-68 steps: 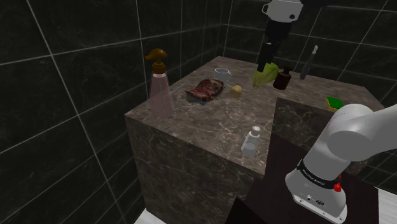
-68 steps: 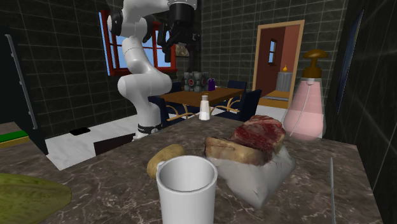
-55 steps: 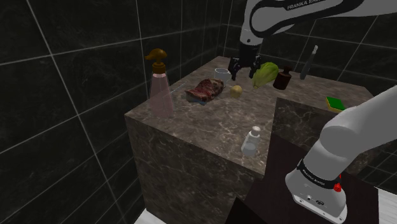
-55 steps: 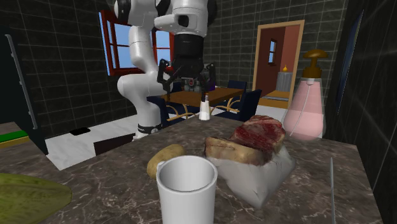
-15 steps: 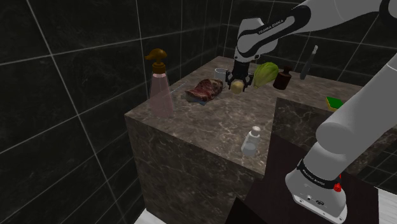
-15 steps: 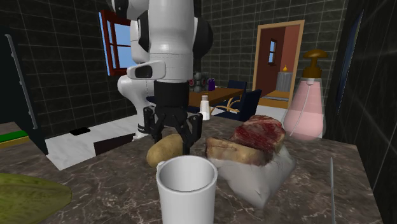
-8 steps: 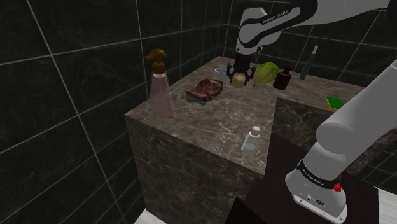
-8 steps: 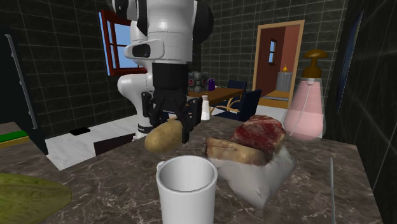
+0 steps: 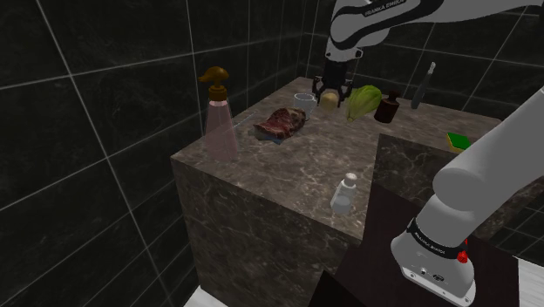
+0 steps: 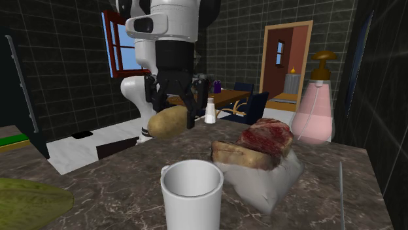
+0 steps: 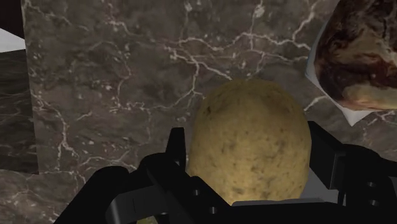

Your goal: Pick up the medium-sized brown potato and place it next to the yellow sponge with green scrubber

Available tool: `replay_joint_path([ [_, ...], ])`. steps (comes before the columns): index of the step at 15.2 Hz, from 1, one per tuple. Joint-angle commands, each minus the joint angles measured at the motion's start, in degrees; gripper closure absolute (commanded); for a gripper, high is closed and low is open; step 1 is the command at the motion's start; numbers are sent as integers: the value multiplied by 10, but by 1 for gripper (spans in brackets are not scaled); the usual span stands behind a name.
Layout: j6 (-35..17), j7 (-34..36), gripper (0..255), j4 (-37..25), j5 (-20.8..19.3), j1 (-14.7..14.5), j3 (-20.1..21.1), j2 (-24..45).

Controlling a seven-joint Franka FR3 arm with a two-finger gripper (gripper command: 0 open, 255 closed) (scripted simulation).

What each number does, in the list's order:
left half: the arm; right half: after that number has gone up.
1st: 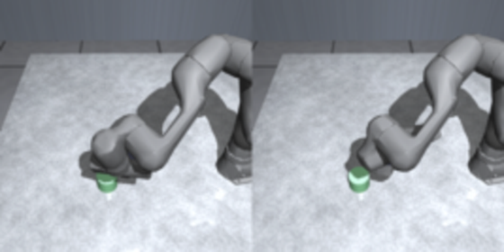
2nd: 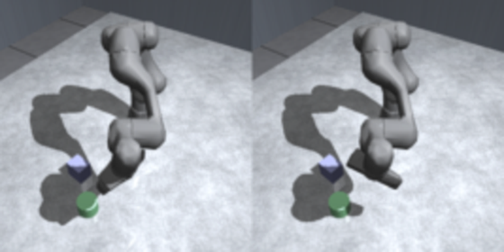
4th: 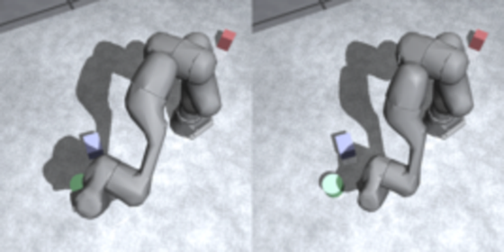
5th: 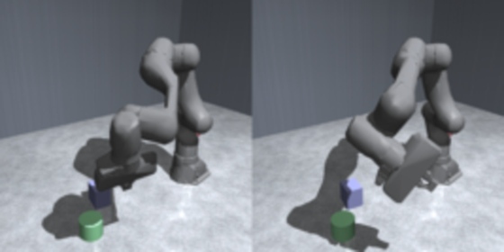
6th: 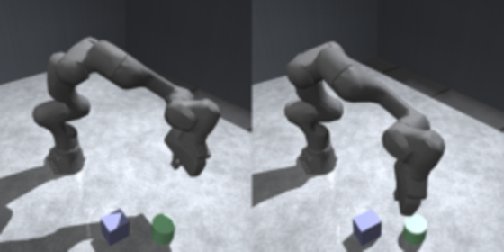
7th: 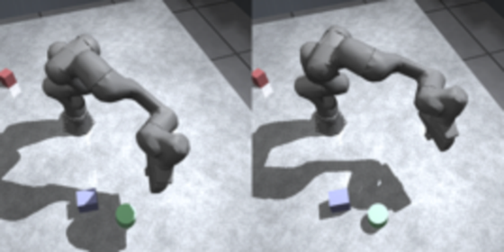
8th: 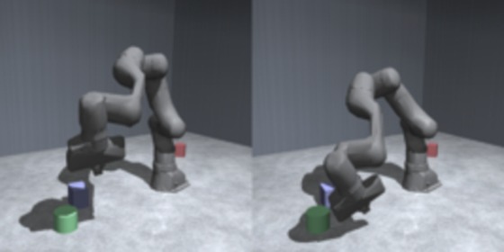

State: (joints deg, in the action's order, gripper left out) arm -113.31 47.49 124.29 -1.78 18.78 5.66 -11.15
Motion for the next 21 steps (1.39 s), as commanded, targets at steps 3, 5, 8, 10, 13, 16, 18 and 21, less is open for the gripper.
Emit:
replay_joint_path([
  [3,31,-3,255,-24,1,0,-1,-7],
  [5,37,-16,255,-17,0,5,-9,-20],
  [8,35,-54,255,17,-4,21,-33,-54],
  [10,35,-79,255,37,-9,31,-51,-75],
  [13,35,-118,255,62,-18,48,-77,-101],
  [16,36,-157,255,81,-30,65,-106,-123],
  [18,36,-183,255,90,-40,77,-125,-135],
  [21,37,-224,255,99,-54,95,-155,-148],
])
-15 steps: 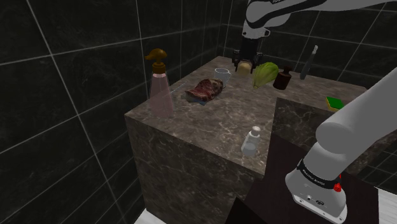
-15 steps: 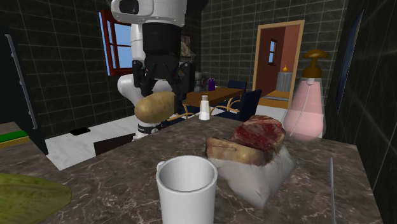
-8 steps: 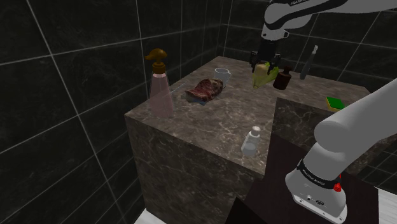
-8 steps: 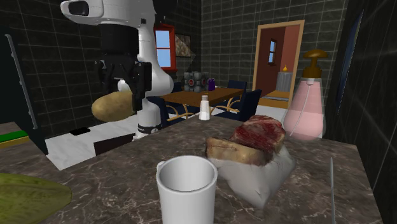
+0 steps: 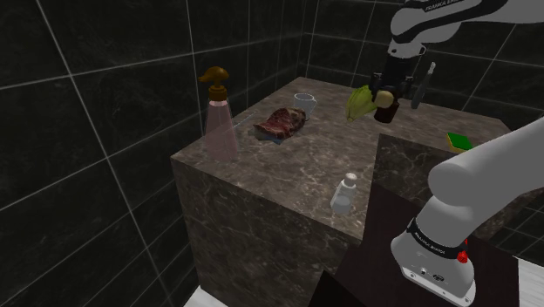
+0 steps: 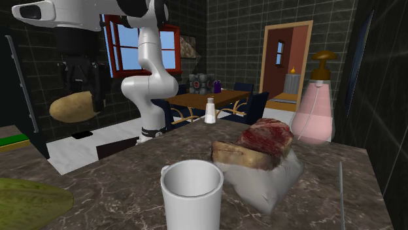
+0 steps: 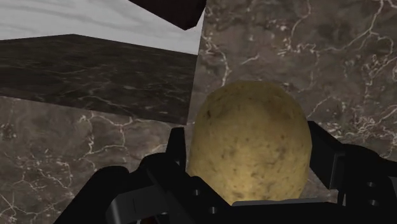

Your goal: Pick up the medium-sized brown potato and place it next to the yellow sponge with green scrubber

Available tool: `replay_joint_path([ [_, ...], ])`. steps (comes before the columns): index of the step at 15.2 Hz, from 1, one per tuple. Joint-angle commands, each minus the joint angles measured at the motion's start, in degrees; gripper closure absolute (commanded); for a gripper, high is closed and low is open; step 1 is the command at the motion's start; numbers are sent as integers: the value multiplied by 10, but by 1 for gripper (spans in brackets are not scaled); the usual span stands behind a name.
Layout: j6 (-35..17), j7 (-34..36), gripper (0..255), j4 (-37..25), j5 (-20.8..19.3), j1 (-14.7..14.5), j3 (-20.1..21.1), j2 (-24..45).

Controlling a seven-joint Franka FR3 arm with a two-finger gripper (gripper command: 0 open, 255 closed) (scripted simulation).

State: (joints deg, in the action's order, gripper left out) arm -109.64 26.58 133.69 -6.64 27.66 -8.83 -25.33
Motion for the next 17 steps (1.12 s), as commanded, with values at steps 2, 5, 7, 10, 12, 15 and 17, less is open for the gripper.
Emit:
replay_joint_path([
  [2,0,-42,255,8,-15,19,-31,-12],
  [5,0,-83,255,8,-29,36,-62,-16],
  [7,-1,-111,255,4,-38,47,-84,-15],
  [10,-2,-154,255,-6,-50,63,-117,-8],
  [12,-4,-184,255,-16,-56,72,-140,0],
  [15,-7,-229,255,-36,-61,85,-174,17],
  [17,-9,-260,255,-52,-62,91,-198,32],
])
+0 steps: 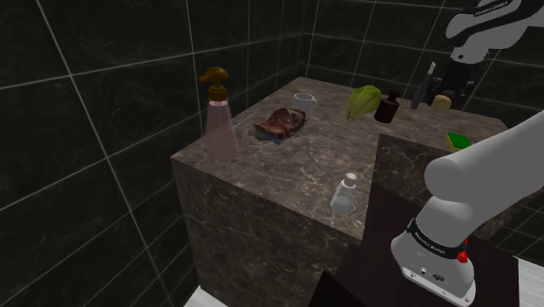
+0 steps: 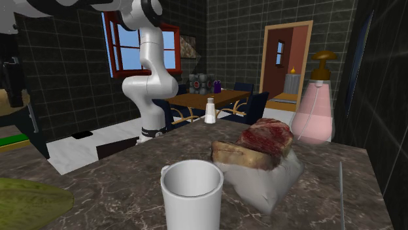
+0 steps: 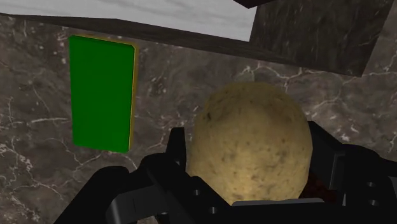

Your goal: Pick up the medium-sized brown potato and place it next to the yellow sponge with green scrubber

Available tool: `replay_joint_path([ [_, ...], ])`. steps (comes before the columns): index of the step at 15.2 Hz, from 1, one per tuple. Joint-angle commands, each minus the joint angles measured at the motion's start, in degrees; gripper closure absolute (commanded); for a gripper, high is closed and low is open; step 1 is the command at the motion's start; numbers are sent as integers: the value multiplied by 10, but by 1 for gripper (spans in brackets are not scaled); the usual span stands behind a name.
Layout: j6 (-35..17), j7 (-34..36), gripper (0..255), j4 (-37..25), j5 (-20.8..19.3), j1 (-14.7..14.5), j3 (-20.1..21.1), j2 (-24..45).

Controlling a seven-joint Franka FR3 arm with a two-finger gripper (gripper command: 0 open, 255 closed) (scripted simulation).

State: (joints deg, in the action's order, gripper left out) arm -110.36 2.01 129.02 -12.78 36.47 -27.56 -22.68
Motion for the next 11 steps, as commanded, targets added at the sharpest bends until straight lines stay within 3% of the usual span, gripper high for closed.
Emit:
replay_joint_path([
  [1,-3,-30,255,-14,0,6,-22,14],
  [6,-9,-114,255,-69,15,17,-84,68],
  [11,-11,-210,255,-139,58,27,-148,144],
])
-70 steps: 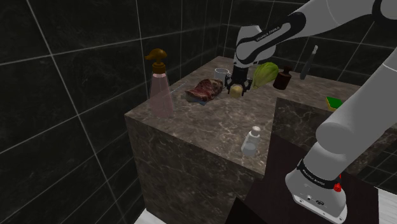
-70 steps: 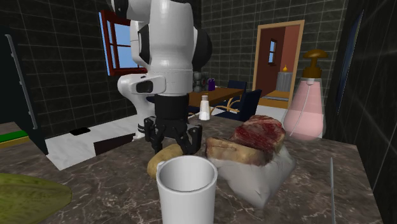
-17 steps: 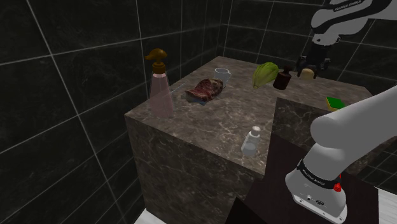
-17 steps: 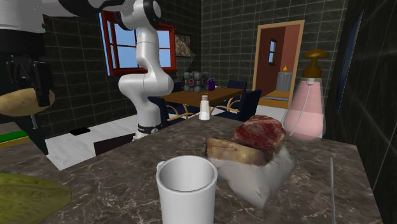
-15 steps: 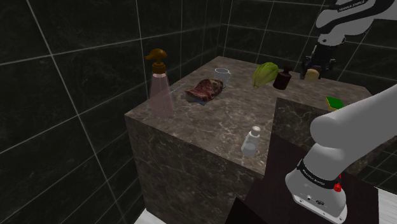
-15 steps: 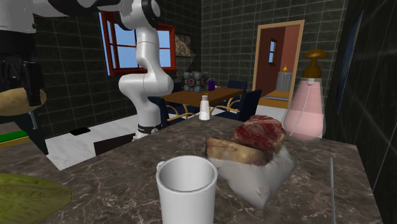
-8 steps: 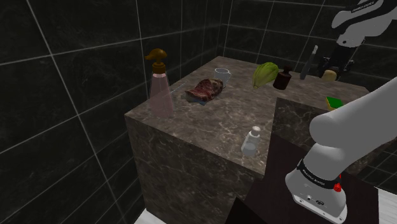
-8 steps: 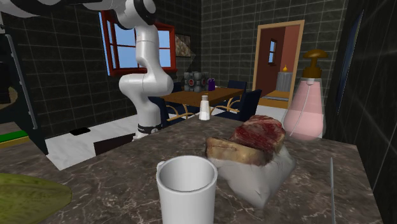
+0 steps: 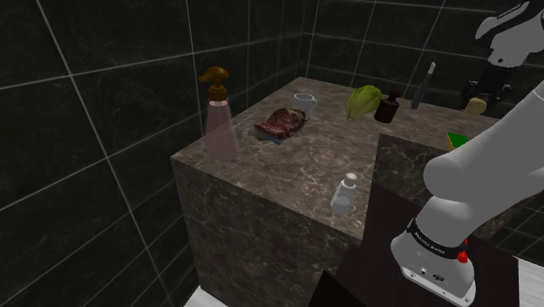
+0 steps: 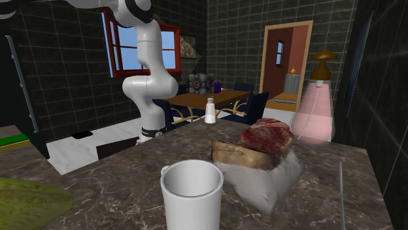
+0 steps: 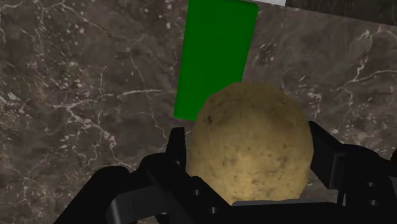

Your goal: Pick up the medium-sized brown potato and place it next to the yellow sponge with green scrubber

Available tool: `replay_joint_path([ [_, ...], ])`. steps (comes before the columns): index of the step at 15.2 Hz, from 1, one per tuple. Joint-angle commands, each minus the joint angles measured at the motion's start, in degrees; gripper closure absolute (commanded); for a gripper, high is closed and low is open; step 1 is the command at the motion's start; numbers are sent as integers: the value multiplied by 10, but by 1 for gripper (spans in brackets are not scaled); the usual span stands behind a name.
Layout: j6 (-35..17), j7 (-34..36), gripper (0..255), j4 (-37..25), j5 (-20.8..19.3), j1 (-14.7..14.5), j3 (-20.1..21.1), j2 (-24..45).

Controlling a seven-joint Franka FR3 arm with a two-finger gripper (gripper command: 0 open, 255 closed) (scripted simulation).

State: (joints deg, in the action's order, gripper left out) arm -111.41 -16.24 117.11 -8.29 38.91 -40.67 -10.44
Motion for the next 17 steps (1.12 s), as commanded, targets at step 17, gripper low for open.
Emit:
replay_joint_path([
  [17,-42,-210,255,-110,166,69,-80,208],
])
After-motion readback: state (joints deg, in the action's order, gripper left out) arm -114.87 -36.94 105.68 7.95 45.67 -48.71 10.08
